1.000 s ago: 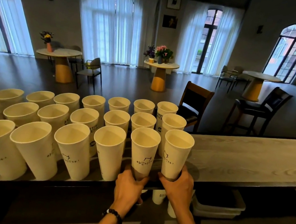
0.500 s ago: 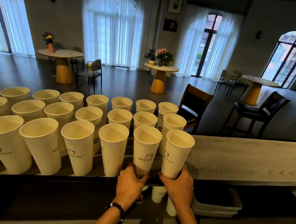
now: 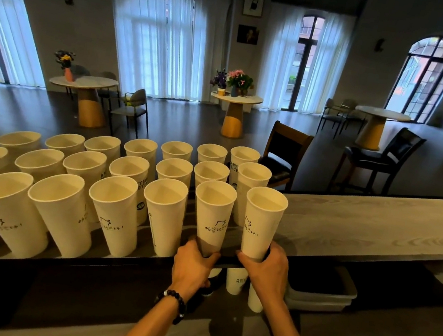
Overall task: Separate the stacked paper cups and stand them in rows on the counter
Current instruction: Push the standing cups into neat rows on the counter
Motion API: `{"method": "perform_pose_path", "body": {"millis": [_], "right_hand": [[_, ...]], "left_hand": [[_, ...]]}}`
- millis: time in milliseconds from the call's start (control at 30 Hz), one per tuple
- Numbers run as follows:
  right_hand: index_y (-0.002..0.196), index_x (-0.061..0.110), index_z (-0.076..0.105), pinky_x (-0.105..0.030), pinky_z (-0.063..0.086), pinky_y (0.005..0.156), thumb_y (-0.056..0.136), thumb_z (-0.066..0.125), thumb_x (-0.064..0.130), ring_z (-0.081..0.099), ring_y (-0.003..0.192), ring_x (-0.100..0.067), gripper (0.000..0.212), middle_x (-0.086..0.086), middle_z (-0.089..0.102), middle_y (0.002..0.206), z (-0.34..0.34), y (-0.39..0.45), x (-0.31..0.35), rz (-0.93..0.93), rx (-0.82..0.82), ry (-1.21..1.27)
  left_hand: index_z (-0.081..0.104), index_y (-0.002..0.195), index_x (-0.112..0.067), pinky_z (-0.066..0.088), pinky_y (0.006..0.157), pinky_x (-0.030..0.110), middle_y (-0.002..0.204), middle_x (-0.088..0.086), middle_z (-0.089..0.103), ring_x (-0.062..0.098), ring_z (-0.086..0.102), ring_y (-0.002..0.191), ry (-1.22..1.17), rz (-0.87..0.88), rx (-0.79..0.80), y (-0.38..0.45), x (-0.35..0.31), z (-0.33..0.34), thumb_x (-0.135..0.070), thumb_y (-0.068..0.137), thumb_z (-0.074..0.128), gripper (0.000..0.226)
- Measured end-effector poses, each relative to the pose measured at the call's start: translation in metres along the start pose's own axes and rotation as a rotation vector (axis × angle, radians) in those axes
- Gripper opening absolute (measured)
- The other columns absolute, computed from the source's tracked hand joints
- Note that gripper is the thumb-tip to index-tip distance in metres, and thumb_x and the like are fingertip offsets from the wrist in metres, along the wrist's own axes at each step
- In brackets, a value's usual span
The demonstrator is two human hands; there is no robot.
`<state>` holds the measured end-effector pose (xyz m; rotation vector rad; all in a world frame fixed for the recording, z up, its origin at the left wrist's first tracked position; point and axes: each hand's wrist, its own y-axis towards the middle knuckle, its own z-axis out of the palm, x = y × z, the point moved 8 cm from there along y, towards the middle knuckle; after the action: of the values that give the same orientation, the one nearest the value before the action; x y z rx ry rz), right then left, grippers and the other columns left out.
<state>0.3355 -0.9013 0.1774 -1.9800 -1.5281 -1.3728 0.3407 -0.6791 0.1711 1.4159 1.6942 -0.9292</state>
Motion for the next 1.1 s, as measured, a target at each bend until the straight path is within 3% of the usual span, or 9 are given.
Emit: {"method": "perform_pose_path", "body": {"millis": [767,1100], "right_hand": [[0.113,0.017,0.066,-0.044,0.048,0.097,0.053,0.084,0.061,0.054,0.117,-0.023,0.077,-0.004,0.064,0.122,0.004,0.018,0.002,0.008,-0.068,-0.079],[0.116,0.017,0.065,-0.044,0.041,0.105,0.056,0.085,0.057,0.048,0.127,-0.024,0.074,-0.005,0.059,0.131,0.003,0.018,0.003,0.034,-0.039,-0.108]], "left_hand": [[0.048,0.129,-0.020,0.057,0.045,0.025,0.122,0.007,0.064,0.020,0.072,0.056,0.045,0.030,-0.026,0.001,-0.002,0.000,-0.033,0.085,0.077,0.053],[0.047,0.129,-0.020,0.059,0.047,0.028,0.123,0.007,0.065,0.015,0.070,0.048,0.094,0.041,-0.022,0.001,-0.005,-0.001,-0.037,0.086,0.075,0.054]]}}
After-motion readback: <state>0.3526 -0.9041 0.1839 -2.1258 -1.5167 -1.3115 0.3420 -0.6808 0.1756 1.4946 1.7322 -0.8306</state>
